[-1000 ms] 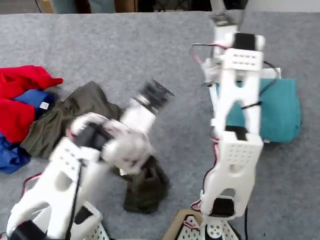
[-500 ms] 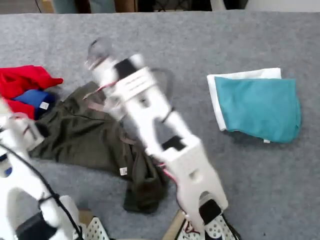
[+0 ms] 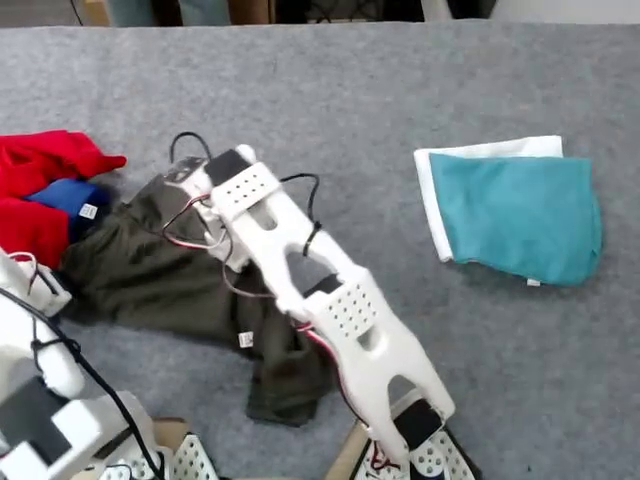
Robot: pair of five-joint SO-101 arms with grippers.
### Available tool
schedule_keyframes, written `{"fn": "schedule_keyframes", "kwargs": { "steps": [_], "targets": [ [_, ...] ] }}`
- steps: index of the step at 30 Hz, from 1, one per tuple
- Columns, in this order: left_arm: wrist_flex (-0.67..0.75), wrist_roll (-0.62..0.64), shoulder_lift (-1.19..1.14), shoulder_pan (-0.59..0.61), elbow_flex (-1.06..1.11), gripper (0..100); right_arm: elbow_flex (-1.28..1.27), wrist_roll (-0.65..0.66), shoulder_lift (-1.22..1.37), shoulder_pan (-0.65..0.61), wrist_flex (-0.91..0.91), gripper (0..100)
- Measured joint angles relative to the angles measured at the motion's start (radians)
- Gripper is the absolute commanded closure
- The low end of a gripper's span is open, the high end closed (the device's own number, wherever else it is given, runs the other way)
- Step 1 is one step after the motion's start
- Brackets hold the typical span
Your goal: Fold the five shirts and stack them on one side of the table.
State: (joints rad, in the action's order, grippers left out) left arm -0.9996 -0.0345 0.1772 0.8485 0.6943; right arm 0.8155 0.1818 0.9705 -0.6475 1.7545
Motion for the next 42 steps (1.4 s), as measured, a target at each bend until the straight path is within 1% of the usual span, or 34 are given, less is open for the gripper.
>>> {"fn": "schedule_keyframes", "kwargs": {
  "steps": [2,6,11,15,17,20,22,23,25,28,31,34,37,41,42],
  "targets": [
    [0.000,0.000,-0.035,-0.031,-0.041,84,-0.095,0.002,-0.055,0.031,0.000,98.5],
    [-0.037,0.000,-0.087,-0.153,-0.114,84,-0.354,0.043,-0.238,0.094,0.000,98.4],
    [-0.126,0.005,-0.127,-0.318,-0.210,92,-0.732,0.190,-0.565,0.186,-0.005,98.4],
    [-0.141,0.006,-0.135,-0.459,-0.284,89,-1.043,0.301,-0.865,0.201,-0.064,98.1],
    [-0.141,0.015,-0.135,-0.514,-0.328,86,-1.188,0.328,-1.008,0.199,-0.112,93.2],
    [-0.141,0.086,-0.135,-0.557,-0.407,82,-1.369,0.325,-1.203,0.189,-0.201,76.9],
    [-0.141,0.153,-0.135,-0.565,-0.463,80,-1.462,0.321,-1.324,0.190,-0.224,68.7],
    [-0.141,0.180,-0.137,-0.571,-0.489,80,-1.491,0.319,-1.382,0.190,-0.224,66.8],
    [-0.141,0.222,-0.140,-0.592,-0.543,79,-1.528,0.321,-1.488,0.196,-0.229,67.0],
    [-0.141,0.242,-0.175,-0.644,-0.606,80,-1.534,0.319,-1.625,0.253,-0.233,69.4],
    [-0.126,0.249,-0.272,-0.684,-0.644,79,-1.534,0.319,-1.677,0.322,-0.236,73.2],
    [-0.121,0.258,-0.405,-0.703,-0.687,79,-1.508,0.319,-1.668,0.368,-0.236,76.4],
    [-0.147,0.258,-0.539,-0.746,-0.753,80,-1.451,0.302,-1.611,0.379,-0.265,78.3],
    [-0.167,0.259,-0.700,-0.744,-0.830,80,-1.332,0.186,-1.473,0.388,-0.336,78.3],
    [-0.172,0.259,-0.726,-0.736,-0.850,81,-1.293,0.157,-1.430,0.387,-0.344,78.3]
  ]
}}
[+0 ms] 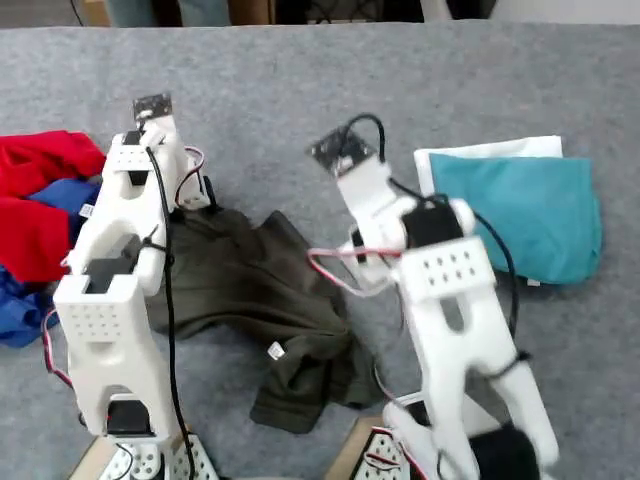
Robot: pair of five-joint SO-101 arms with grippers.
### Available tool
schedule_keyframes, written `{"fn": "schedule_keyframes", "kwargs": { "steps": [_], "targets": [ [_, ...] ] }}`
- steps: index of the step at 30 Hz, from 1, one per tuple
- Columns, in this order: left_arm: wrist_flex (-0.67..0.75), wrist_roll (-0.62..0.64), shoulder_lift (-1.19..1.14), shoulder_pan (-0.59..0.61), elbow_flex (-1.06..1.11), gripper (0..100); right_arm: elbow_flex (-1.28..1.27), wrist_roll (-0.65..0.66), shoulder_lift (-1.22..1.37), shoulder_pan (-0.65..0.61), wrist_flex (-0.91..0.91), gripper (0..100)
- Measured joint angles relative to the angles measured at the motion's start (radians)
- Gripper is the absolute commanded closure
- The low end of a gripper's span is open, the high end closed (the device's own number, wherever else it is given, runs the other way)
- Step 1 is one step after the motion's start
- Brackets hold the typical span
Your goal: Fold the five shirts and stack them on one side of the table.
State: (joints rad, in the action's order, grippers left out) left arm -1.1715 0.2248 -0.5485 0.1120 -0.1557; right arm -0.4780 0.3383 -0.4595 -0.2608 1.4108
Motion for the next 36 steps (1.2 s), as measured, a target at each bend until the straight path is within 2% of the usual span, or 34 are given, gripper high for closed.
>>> {"fn": "schedule_keyframes", "kwargs": {
  "steps": [4,6,12,19,21,23,25,28,31,36],
  "targets": [
    [-0.044,0.000,-0.071,0.021,-0.078,98,0.160,-0.063,0.209,-0.048,-0.008,77.9],
    [-0.071,0.000,-0.092,0.029,-0.127,95,0.239,-0.086,0.321,-0.094,-0.009,77.9],
    [-0.178,-0.002,-0.098,0.118,-0.167,97,0.548,-0.140,0.694,-0.222,-0.060,78.3],
    [-0.350,-0.014,-0.104,0.267,-0.253,97,1.003,-0.143,1.174,-0.270,-0.092,78.4],
    [-0.388,-0.037,-0.104,0.288,-0.290,97,1.134,-0.143,1.307,-0.281,-0.092,82.1],
    [-0.417,-0.057,-0.104,0.299,-0.321,97,1.263,-0.144,1.425,-0.285,-0.086,90.1],
    [-0.446,-0.074,-0.104,0.316,-0.356,97,1.401,-0.144,1.514,-0.285,-0.054,98.6],
    [-0.506,-0.103,-0.104,0.347,-0.423,97,1.622,-0.144,1.637,-0.279,0.020,96.1],
    [-0.554,-0.137,-0.104,0.381,-0.476,97,1.829,-0.144,1.746,-0.282,0.109,97.7],
    [-0.569,-0.192,-0.104,0.463,-0.489,97,2.073,-0.143,1.835,-0.292,0.273,98.4]
  ]
}}
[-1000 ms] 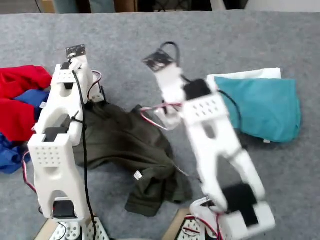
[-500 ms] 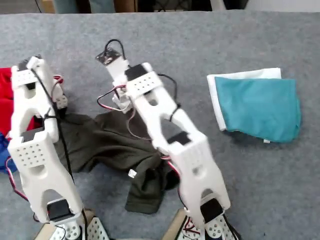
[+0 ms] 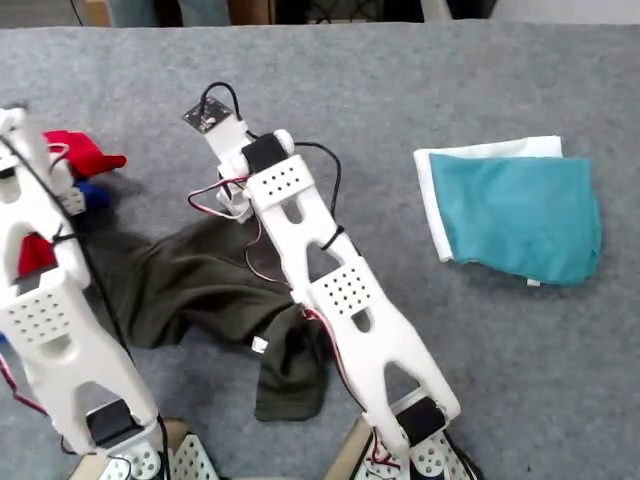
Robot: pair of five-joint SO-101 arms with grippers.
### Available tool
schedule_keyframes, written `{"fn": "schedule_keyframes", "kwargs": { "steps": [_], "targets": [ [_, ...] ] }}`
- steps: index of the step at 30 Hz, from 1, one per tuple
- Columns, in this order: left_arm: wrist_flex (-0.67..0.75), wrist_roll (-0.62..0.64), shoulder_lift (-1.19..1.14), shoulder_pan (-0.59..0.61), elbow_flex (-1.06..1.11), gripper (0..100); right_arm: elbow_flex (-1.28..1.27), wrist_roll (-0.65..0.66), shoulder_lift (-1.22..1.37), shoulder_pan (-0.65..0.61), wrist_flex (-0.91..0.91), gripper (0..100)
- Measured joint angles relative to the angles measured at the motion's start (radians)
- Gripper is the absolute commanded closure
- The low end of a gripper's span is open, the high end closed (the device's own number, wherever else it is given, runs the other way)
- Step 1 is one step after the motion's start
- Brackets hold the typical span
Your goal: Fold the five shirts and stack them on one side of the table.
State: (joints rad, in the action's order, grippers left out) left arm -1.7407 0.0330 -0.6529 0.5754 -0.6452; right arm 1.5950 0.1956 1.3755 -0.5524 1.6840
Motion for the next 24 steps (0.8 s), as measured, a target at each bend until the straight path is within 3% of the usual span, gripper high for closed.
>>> {"fn": "schedule_keyframes", "kwargs": {
  "steps": [9,16,24],
  "targets": [
    [-0.002,-0.081,0.000,0.084,0.000,95,0.028,0.011,-0.166,0.003,0.071,98.5],
    [-0.002,-0.077,0.000,0.100,0.000,72,0.028,0.020,-0.497,0.003,0.074,98.5],
    [-0.002,-0.034,0.164,0.121,0.000,73,0.029,0.020,-0.855,0.026,0.057,98.5]
  ]
}}
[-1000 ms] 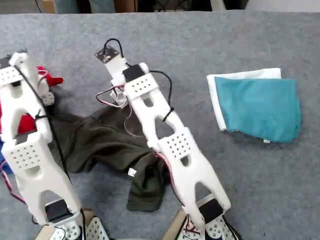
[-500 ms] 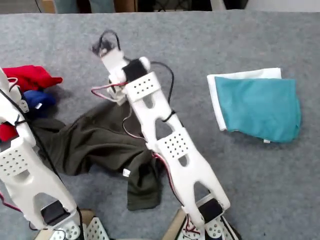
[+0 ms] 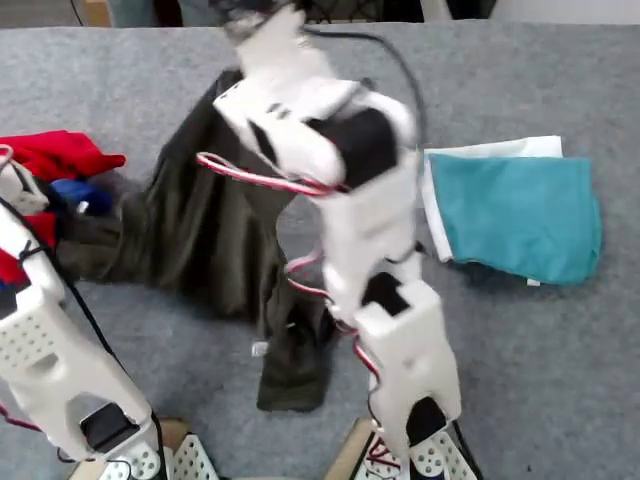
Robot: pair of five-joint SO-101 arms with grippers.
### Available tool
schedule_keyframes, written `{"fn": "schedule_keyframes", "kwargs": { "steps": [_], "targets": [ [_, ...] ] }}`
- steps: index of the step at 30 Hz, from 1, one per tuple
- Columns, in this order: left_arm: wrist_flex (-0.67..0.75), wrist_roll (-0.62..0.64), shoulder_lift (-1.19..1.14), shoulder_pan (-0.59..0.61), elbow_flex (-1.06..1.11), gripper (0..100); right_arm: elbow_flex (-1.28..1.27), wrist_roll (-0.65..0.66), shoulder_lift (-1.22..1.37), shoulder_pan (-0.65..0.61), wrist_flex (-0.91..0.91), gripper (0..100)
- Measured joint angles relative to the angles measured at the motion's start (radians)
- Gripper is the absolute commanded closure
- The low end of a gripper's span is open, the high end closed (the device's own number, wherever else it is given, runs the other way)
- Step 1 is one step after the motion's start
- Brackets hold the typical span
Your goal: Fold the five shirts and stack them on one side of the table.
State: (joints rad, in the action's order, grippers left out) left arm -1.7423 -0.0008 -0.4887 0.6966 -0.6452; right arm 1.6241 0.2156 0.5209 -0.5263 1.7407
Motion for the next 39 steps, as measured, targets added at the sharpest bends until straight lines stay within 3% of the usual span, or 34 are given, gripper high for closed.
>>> {"fn": "schedule_keyframes", "kwargs": {
  "steps": [7,12,16,21,33,39],
  "targets": [
    [-0.002,-0.153,0.315,-0.098,0.069,72,-0.009,0.055,-0.146,0.169,-0.089,98.5],
    [-0.003,-0.239,0.580,-0.219,0.212,73,-0.193,0.112,-0.147,0.269,-0.146,98.5],
    [-0.012,-0.275,0.735,-0.408,0.368,73,-0.427,0.172,-0.146,0.331,-0.265,98.5],
    [-0.009,-0.284,0.760,-0.695,0.597,73,-0.663,0.181,-0.104,0.443,-0.419,98.5],
    [0.012,-0.265,0.763,-1.178,0.781,73,-0.740,0.180,0.014,0.641,-0.399,98.5],
    [0.229,-0.003,0.763,-1.270,0.937,73,-0.746,0.181,0.034,0.690,-0.325,98.4]
  ]
}}
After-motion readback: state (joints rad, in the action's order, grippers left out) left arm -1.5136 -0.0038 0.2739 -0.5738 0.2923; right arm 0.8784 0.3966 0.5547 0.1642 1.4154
